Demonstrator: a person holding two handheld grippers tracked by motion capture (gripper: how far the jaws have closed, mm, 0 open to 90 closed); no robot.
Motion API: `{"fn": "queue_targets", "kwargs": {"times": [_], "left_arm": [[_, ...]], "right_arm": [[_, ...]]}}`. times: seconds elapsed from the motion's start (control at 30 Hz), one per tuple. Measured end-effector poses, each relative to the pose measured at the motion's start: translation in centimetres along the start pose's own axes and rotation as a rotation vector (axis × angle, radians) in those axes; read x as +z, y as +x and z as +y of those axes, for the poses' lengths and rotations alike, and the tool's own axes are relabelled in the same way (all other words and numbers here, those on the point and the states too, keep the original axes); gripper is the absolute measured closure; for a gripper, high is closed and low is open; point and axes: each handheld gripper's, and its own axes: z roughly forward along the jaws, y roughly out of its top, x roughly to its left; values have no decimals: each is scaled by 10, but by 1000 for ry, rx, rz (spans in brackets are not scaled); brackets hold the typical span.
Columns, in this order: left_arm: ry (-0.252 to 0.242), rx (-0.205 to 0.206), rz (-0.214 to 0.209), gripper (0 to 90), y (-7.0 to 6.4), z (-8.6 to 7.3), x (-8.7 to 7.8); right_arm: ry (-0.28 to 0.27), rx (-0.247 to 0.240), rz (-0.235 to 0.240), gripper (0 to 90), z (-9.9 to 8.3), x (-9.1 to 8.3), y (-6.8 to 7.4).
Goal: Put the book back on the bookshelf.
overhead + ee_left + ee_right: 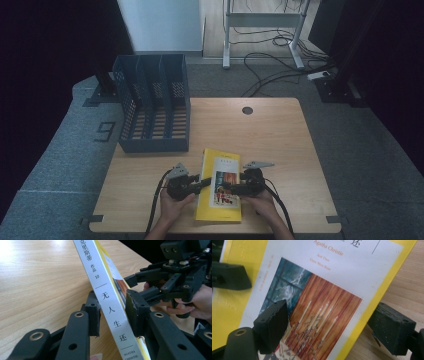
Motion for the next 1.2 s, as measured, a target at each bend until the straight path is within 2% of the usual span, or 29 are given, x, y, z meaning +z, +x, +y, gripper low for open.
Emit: {"fn": "queue_targets", "kwargs": {"times": [0.07, 0.17, 0.27, 0.4, 0.5, 0.67, 0.8, 0.93, 1.07, 1.2], "left_arm": [[-4, 6, -5, 661, -2, 1, -1], [-20, 12, -25, 667, -5, 3, -4], [-25, 31, -26, 668, -8, 5, -6], [-29, 49, -28, 666, -10, 7, -9], [-26, 68, -27, 661, -14, 10, -11], [-28, 84, -31, 665, -18, 11, -13], [-33, 91, -32, 684, -20, 11, -13], [-35, 104, -35, 690, -22, 9, -12], [-43, 116, -61, 693, -25, 10, -14], [-44, 129, -61, 694, -29, 10, -15]], "right_arm": [[-5, 5, 10, 174, 1, -2, 0], [-37, 10, 22, 174, 2, -7, 0], [-74, 19, 37, 174, 4, -11, -1], [-80, -11, 31, 178, 6, -16, 3], [-85, -51, 14, 189, 10, -23, 8], [-145, -71, 27, 208, 15, -35, 16], [-124, -88, -18, 200, 13, -31, 15], [-118, -50, -6, 182, 12, -28, 10], [-147, -23, 2, 156, 15, -34, 8], [-165, -2, 11, 131, 17, -38, 7]]}}
